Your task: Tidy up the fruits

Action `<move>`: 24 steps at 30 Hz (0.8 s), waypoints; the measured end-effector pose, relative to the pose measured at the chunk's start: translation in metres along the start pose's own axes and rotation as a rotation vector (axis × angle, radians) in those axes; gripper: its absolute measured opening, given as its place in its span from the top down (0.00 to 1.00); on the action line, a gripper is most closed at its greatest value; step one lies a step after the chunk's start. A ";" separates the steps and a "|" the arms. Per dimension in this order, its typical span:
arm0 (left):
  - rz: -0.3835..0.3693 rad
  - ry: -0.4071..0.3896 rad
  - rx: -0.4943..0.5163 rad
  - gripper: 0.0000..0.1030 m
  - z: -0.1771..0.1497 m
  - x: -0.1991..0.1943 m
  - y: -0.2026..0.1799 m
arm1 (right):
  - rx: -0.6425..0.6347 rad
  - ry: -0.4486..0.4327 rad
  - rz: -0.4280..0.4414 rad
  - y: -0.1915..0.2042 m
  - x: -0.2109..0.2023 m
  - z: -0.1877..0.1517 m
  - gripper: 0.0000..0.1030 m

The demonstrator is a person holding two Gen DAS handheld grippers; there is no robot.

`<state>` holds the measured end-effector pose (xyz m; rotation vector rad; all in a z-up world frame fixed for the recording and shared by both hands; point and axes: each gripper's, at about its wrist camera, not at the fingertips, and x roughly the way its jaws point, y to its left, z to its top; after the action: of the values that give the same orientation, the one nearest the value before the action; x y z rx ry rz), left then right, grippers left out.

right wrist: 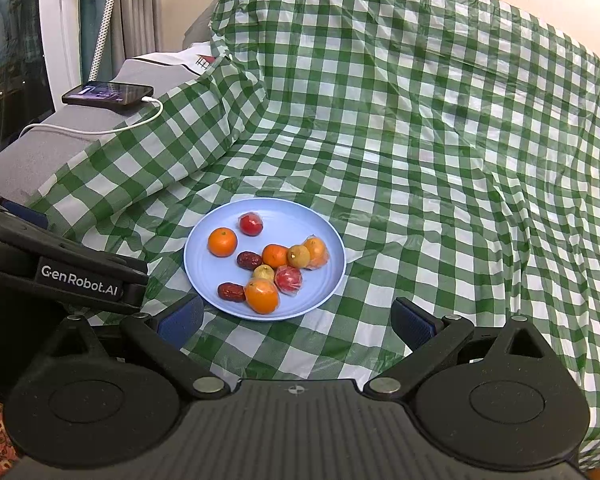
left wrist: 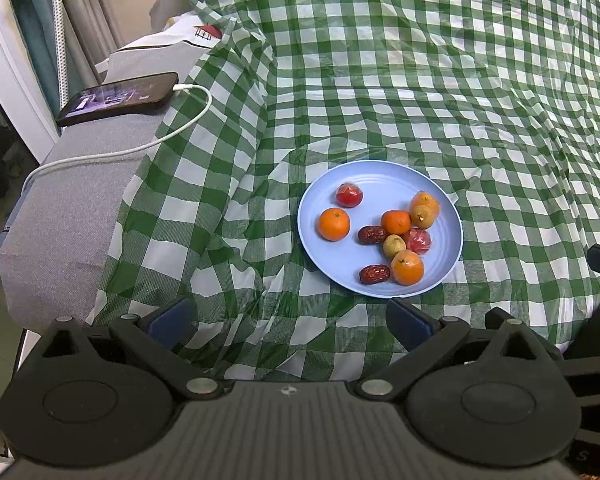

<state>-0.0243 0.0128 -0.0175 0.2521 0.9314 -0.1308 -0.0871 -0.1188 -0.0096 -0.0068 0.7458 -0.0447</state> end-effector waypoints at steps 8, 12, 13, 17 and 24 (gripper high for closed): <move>0.000 0.001 -0.001 0.00 0.000 0.000 0.000 | -0.002 0.000 -0.001 0.000 0.000 0.000 0.03; 0.001 0.002 0.000 0.00 0.000 0.000 0.000 | -0.001 0.000 -0.002 0.001 0.000 0.000 0.03; 0.001 0.004 0.000 0.00 0.001 0.000 0.000 | -0.001 0.000 -0.001 0.001 0.000 0.000 0.03; 0.002 0.009 -0.003 0.00 0.001 0.001 0.001 | -0.001 0.000 -0.002 0.001 0.000 0.000 0.03; -0.006 0.014 -0.004 0.00 0.000 0.002 0.000 | -0.011 0.004 0.005 0.001 0.001 0.000 0.03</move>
<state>-0.0231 0.0130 -0.0186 0.2466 0.9467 -0.1326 -0.0865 -0.1182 -0.0102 -0.0150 0.7499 -0.0357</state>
